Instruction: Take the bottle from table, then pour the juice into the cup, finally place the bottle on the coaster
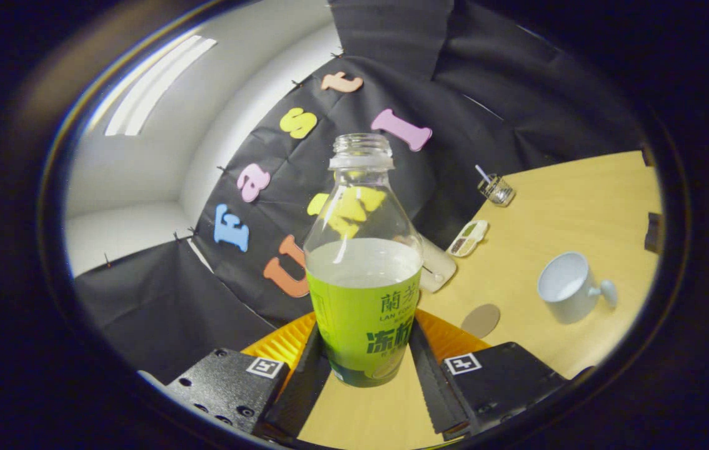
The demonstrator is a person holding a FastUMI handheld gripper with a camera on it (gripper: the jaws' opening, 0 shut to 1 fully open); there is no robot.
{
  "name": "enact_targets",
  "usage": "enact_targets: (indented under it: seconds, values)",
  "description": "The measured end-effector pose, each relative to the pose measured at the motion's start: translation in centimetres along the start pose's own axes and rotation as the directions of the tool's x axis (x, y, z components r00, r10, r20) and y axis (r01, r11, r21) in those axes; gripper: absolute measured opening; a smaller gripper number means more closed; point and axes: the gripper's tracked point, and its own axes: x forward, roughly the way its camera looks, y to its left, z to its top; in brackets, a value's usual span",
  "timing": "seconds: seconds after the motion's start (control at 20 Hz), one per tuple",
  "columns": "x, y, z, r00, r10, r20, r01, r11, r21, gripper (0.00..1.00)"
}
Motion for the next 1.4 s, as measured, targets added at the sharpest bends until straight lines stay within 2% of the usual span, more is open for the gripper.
enact_targets:
  seconds: [0.15, 0.3, 0.4, 0.6, 0.8, 0.95, 1.4]
  values:
    - [-0.3, -1.9, 0.3, 0.997, -0.071, 0.039, 0.076, 0.987, -0.141, 0.79]
    - [-0.5, -3.0, 1.0, 0.989, -0.126, 0.078, 0.143, 0.947, -0.289, 0.79]
    - [-0.3, -3.6, 1.2, 0.982, -0.165, 0.093, 0.189, 0.903, -0.387, 0.79]
    - [2.2, -4.3, 1.1, 0.962, -0.252, 0.105, 0.265, 0.775, -0.574, 0.79]
    - [4.9, -5.1, 1.7, 0.949, -0.294, 0.112, 0.295, 0.708, -0.641, 0.79]
    - [6.7, -5.0, 1.6, 0.953, -0.278, 0.12, 0.288, 0.706, -0.647, 0.79]
    - [12.1, -7.4, 2.3, 0.928, -0.352, 0.124, 0.338, 0.654, -0.677, 0.8]
